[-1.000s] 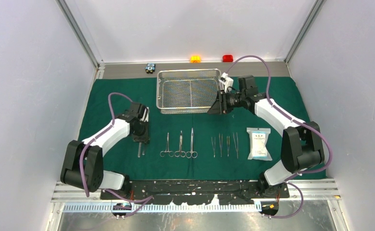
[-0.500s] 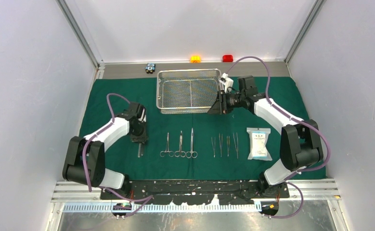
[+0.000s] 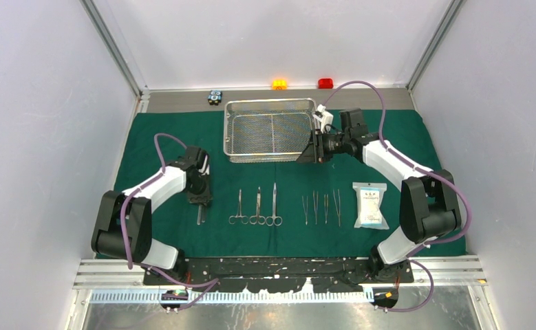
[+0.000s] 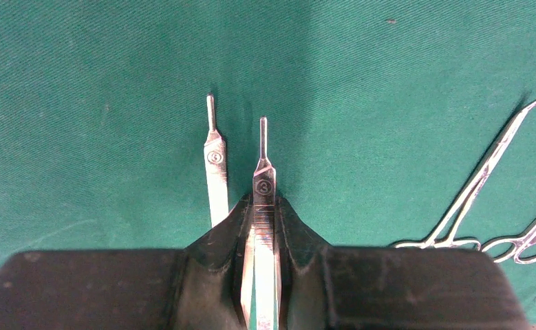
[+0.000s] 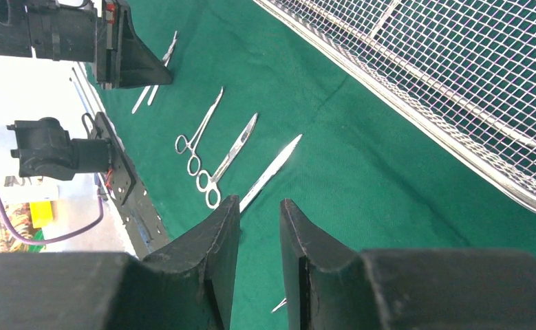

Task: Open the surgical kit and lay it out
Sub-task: Place the medical item in the surgical kit.

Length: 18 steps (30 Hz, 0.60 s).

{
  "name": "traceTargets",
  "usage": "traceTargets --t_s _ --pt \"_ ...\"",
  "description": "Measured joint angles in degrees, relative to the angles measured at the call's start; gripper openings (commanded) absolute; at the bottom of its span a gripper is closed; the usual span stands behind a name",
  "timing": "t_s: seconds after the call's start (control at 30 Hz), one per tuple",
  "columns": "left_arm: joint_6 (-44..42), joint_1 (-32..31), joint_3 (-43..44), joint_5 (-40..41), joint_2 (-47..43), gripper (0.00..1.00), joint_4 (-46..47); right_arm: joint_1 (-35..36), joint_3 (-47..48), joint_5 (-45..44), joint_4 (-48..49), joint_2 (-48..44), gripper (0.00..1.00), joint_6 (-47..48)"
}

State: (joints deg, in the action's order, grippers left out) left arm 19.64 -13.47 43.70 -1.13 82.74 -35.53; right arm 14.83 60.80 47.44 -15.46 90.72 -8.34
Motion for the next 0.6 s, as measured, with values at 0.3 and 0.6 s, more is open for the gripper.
traceTargets --t_s 0.3,0.6 --pt "0.83 0.0 0.0 -0.04 0.04 0.22 0.09 -0.02 -0.02 0.0 0.02 0.2 0.32 -0.2" --pt "1.03 0.0 0.0 -0.39 0.02 0.25 0.17 -0.02 -0.02 0.02 0.07 0.81 0.32 -0.48"
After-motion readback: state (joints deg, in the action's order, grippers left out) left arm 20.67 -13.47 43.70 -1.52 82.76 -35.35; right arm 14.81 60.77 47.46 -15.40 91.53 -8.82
